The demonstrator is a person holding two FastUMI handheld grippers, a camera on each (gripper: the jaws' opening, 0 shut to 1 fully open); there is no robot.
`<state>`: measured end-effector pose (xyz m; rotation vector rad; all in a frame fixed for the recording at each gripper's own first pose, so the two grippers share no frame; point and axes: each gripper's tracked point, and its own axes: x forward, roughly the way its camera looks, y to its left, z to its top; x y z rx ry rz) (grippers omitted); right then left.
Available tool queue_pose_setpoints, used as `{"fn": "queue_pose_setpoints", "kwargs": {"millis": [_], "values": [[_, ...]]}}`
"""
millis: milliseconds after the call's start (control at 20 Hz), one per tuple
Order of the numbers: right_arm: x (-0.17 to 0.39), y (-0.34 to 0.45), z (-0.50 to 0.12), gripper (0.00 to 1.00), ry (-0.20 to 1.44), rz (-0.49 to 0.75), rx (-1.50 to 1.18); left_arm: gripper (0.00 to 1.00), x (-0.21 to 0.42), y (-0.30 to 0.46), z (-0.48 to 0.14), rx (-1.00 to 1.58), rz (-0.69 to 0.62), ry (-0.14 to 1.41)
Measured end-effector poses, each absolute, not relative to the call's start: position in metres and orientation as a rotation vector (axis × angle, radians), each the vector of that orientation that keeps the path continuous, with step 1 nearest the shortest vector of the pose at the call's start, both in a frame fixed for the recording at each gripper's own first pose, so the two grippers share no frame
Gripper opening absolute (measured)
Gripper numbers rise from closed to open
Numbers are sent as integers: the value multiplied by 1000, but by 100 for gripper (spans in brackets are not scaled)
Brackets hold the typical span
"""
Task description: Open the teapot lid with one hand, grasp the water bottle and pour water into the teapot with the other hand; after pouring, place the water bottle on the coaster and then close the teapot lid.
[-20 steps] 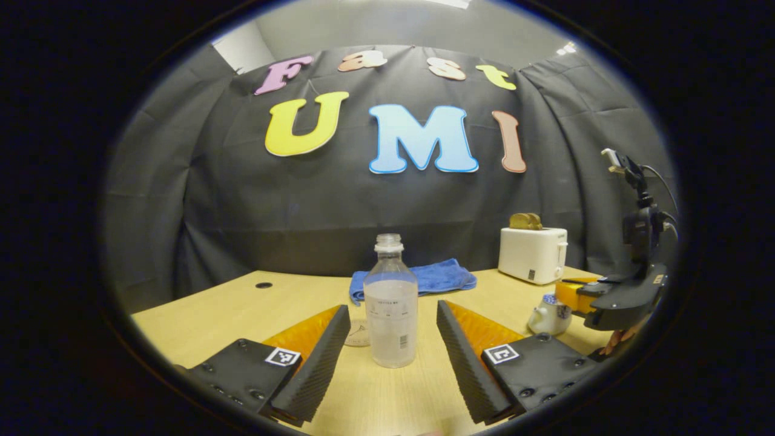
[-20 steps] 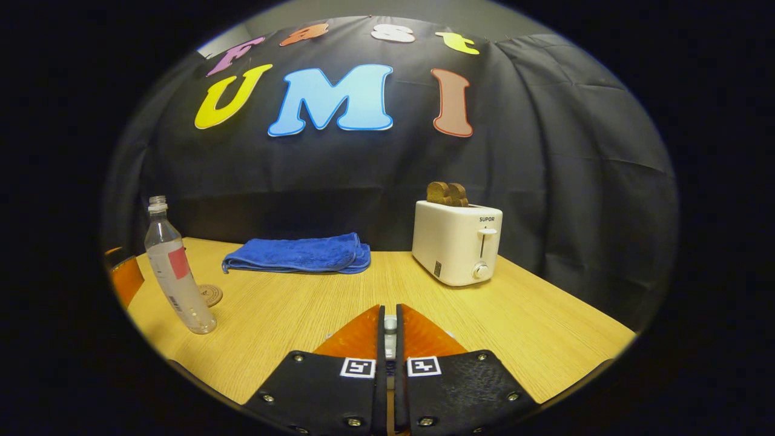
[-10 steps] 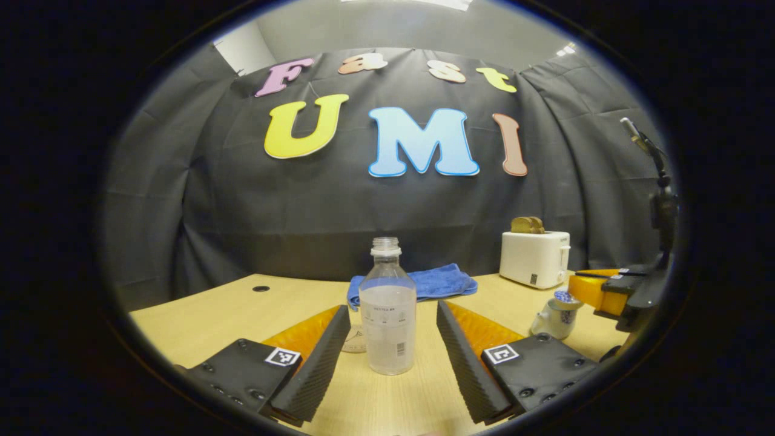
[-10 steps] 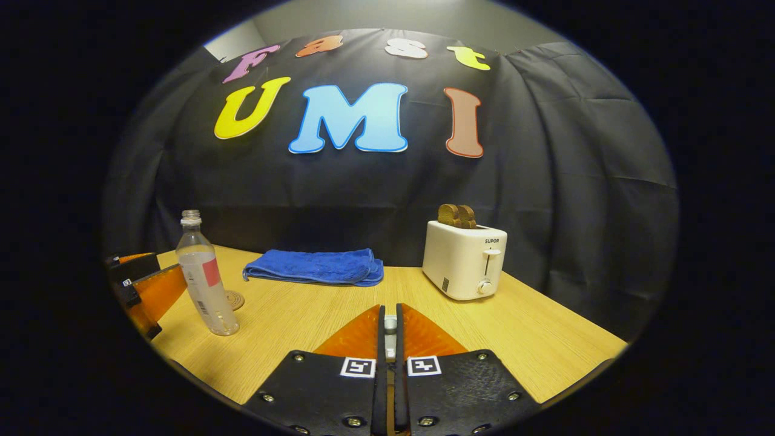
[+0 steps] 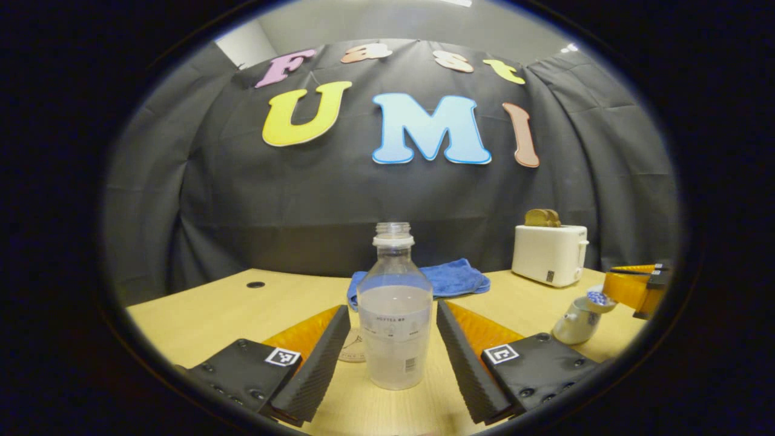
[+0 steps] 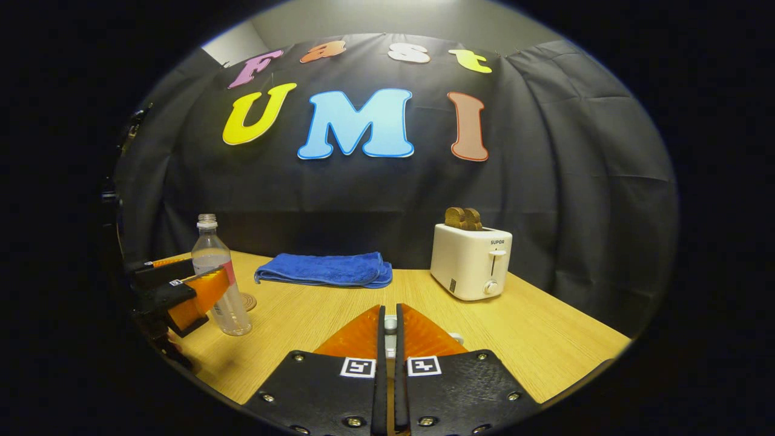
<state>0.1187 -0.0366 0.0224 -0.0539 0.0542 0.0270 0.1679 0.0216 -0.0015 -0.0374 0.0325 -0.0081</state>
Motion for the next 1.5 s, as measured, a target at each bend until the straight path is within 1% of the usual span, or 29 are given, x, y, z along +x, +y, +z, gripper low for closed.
{"fn": "queue_pose_setpoints", "kwargs": {"millis": [400,550,600,700,950,1200,1500], "values": [[108,-22,30,5,34,70,-84,99,200,21,-15,-38,-8,59],[93,-18,29,5,25,85,-96,91,202,23,-12,-50,-15,54],[86,-18,29,5,25,90,-93,89,200,22,-12,-51,-18,59],[67,-17,30,5,24,107,-76,87,196,21,-12,-52,-24,73],[14,-21,40,5,-9,118,-66,88,182,24,1,-39,-25,68],[-36,-24,32,5,0,141,-41,88,172,10,17,61,-50,49],[-82,-16,12,5,35,177,-18,87,175,-17,7,220,-107,76]]}}
